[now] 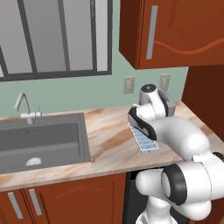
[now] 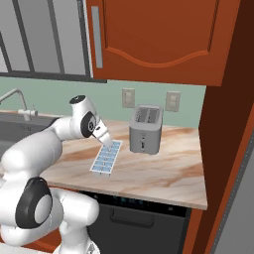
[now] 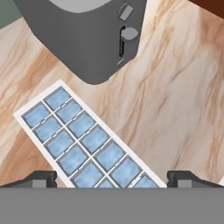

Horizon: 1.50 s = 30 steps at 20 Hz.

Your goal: The ice cube tray has been filled with water. Take the tray and place it in the freezer to make ice. Close the freezer door after placing the tray.

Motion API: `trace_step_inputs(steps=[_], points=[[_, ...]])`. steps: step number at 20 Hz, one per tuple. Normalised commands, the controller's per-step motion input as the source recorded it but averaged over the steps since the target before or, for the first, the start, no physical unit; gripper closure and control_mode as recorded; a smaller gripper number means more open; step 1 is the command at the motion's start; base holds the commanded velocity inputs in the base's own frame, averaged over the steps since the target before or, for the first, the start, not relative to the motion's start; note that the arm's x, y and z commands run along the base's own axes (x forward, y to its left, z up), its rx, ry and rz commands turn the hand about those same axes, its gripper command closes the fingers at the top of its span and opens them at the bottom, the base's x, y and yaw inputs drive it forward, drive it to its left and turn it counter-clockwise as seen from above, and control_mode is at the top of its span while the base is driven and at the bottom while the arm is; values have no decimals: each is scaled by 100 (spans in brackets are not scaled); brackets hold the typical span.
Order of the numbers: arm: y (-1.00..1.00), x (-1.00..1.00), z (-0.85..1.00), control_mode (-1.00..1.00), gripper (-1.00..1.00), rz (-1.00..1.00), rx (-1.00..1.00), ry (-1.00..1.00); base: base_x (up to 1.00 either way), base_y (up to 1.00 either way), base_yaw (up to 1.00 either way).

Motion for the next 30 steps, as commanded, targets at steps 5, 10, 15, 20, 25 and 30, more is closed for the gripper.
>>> trace_step_inputs(steps=[5,10,15,20,25,30], points=[[-1,0,-13,-100,-100,0,0,-1,0,0,0],[-11,2,-7,-100,-100,0,0,0,0,0,0],[-5,7,0,-100,-100,0,0,0,0,0,0],[-2,7,0,-100,-100,0,0,0,0,0,0],[-3,8,0,-100,-100,0,0,0,0,0,0],[0,8,0,-100,-100,0,0,0,0,0,0]])
